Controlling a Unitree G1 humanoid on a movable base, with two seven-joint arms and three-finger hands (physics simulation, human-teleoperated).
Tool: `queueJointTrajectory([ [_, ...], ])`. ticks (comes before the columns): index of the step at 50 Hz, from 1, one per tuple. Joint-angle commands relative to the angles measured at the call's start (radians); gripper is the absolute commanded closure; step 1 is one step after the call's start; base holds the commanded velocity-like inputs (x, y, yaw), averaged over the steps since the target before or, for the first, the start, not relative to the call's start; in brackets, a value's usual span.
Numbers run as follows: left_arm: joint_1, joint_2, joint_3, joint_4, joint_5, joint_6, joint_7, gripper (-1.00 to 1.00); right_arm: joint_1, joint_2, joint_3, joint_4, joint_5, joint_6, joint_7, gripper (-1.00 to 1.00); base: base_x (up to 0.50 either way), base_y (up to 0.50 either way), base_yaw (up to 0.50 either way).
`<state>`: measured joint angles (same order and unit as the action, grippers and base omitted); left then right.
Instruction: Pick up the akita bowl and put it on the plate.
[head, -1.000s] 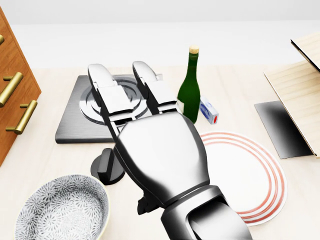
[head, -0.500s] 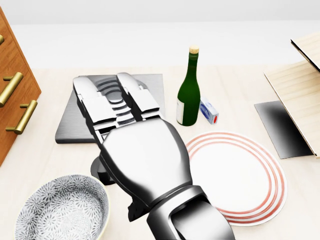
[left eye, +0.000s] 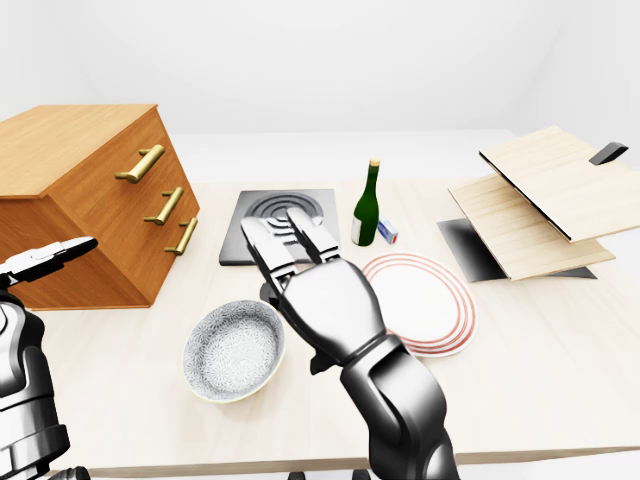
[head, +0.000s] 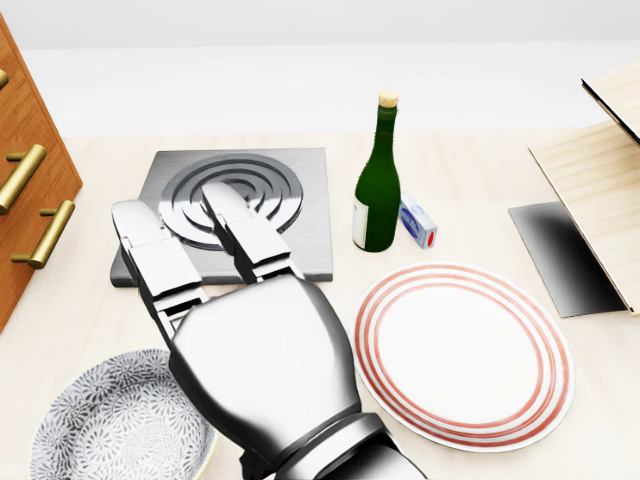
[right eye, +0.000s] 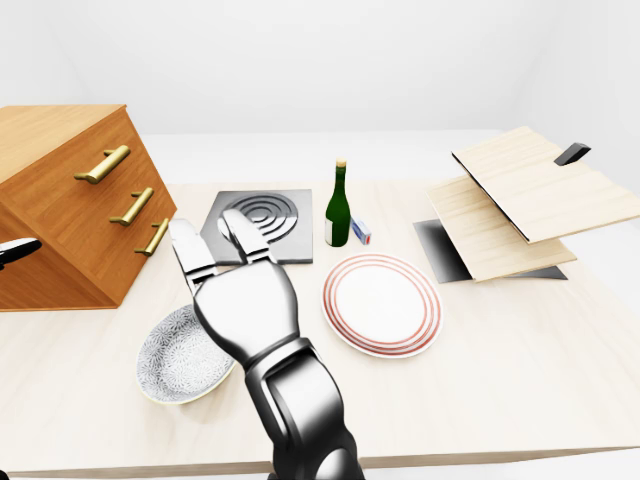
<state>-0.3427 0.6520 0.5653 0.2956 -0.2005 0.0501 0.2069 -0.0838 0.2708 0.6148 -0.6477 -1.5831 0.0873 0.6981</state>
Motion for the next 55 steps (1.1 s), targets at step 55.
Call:
queueJointTrajectory([
  [55,-0.005,-0.002,-0.007,0.009,-0.003,-0.006,-0.006,-1.00,0.050,-0.009,0.118,0.172,-0.006,0.000,0.000,-1.00,0.00,0.00,0.00],
])
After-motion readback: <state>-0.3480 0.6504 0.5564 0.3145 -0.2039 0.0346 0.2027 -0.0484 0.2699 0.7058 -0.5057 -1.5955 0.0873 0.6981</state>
